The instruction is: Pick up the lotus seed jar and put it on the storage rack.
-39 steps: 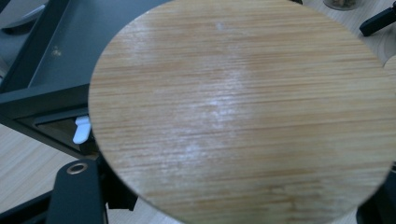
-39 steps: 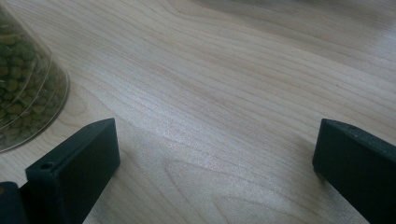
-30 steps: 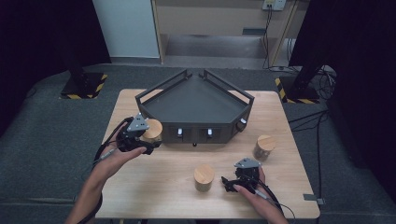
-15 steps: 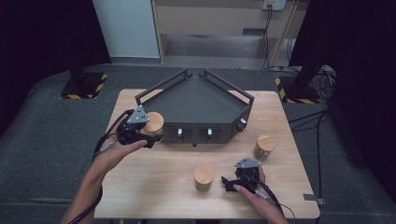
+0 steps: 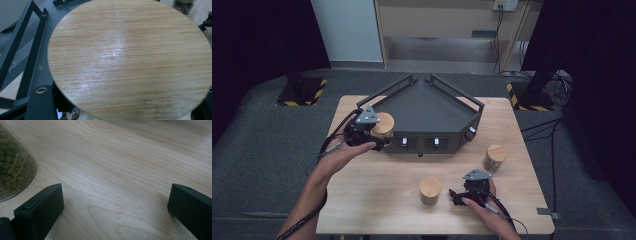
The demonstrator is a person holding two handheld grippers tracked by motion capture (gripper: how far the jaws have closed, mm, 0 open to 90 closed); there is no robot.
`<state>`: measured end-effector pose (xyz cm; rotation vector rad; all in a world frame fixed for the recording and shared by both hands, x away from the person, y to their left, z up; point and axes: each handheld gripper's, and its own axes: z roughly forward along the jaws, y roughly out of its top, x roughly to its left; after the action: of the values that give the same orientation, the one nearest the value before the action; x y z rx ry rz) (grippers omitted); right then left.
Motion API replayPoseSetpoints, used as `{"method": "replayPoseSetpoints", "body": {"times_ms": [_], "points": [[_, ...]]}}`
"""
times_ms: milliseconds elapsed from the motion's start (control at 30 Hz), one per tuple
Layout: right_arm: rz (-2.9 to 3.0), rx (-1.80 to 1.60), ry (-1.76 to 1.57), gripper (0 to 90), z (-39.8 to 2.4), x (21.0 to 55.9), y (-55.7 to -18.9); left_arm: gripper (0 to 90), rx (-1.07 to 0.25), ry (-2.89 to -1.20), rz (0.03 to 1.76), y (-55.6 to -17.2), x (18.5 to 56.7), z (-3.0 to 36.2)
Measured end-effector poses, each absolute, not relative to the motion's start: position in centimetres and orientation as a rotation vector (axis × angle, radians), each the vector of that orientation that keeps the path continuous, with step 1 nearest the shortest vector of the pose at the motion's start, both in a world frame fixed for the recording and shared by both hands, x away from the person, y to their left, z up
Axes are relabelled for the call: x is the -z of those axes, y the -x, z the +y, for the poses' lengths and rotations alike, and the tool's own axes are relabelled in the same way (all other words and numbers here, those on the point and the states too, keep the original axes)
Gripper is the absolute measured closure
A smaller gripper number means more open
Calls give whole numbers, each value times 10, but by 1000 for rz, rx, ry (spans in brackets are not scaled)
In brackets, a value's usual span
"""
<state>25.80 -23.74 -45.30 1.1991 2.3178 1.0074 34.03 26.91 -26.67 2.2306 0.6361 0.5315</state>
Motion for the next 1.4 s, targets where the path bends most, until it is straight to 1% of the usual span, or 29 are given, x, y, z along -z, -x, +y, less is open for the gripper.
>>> {"method": "replayPoseSetpoints", "body": {"times_ms": [633,1000,1400], "points": [[2318,-1008,-1199,6,-237,453,-258,245,-516,-2185,681,-374,268,274],[2317,-1009,-1200,6,-237,453,-258,244,-498,-2163,730,-405,270,268],[2317,-1009,-1197,6,-238,453,-258,245,-488,-2157,750,-423,271,265]]}}
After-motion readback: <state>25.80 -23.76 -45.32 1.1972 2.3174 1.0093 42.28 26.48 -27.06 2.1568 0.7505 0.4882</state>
